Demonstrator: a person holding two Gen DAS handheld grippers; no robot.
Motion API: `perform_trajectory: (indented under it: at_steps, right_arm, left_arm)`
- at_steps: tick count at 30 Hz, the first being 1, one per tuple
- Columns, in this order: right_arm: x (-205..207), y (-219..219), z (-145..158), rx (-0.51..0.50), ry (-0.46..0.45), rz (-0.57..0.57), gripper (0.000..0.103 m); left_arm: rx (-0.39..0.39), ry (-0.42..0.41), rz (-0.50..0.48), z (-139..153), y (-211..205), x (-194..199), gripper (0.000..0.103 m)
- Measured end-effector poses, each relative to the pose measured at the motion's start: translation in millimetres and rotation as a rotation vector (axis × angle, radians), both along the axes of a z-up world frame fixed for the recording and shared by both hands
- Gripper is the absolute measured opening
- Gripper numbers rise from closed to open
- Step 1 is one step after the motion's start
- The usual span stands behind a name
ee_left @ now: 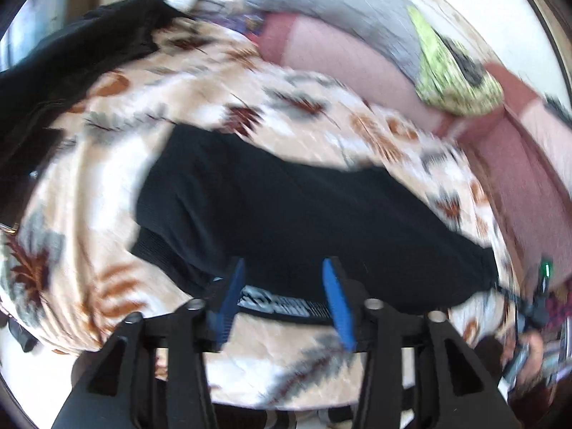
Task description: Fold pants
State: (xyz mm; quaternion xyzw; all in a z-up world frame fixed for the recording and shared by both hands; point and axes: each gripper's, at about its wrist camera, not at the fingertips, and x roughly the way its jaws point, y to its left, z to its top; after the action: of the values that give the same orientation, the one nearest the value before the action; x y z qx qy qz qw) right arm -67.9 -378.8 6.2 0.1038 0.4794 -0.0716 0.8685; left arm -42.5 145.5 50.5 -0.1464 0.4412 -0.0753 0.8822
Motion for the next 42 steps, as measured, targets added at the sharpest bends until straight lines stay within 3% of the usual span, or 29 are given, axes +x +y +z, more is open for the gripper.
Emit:
perform_trajectory:
  at_steps: [2, 4, 7, 12, 15, 20, 24, 28, 32, 35, 39, 42]
  right_arm:
    - [-4.6, -5.9, 4.3, 0.007, -0.008, -0.026, 0.056]
    - [-9.8, -10.0, 13.3, 0.026, -0.036, -0.054, 0.057]
    - [-16.2, -4.2, 36.2, -0.060, -0.101, -0.090, 0.059]
    - [-8.3, 14.2, 54.5, -0.058, -0.135, -0.037, 0.062]
    - [-6.4, 22.7, 53.2, -0.077, -0.122, -0.014, 0.063]
    - [-14.1, -0.2, 38.9, -0.030, -0.073, -0.096, 0.064]
    - [-26.6, -20.3, 32.9, 0.071, -0.079, -0.157, 0.064]
    - [-34.7, -17.5, 27.1, 0.137, -0.101, -0.133, 0.064]
    - [-33.1, -5.4, 20.6, 0.173, -0.129, -0.089, 0.064]
    - [-26.8, -3.3, 31.3, 0.186, -0.208, -0.076, 0.064]
    - [-1.7, -0.2, 41.8, 0.329, -0.284, 0.006, 0.064]
    - [34.5, 3.9, 17.9, 0.469, -0.218, 0.104, 0.064]
  left_arm:
    - [-0.018, -0.014, 0.052, 7.3, 14.5, 7.9, 0.054]
    - [-0.017, -0.015, 0.077, 10.9, 22.8, 18.6, 0.054]
    - [0.048, -0.003, 0.087, 6.0, 23.9, 39.4, 0.054]
    - [0.135, 0.180, 0.194, -35.5, 36.2, 64.8, 0.054]
    - [0.180, 0.187, 0.218, -45.3, 39.3, 60.0, 0.062]
    - [0.081, 0.179, 0.210, -37.5, 54.6, 50.5, 0.064]
    - [0.082, 0.081, 0.110, 1.5, 31.5, 32.4, 0.064]
    - [0.080, 0.055, -0.042, 18.7, -12.2, 35.5, 0.067]
    - [0.100, 0.069, -0.180, 18.0, -73.3, 48.6, 0.067]
    - [0.088, 0.067, -0.266, 19.3, -115.0, 54.5, 0.067]
    - [0.110, 0.053, -0.362, 17.9, -170.2, 53.7, 0.067]
    - [0.102, 0.072, -0.399, 9.1, -193.8, 52.5, 0.067]
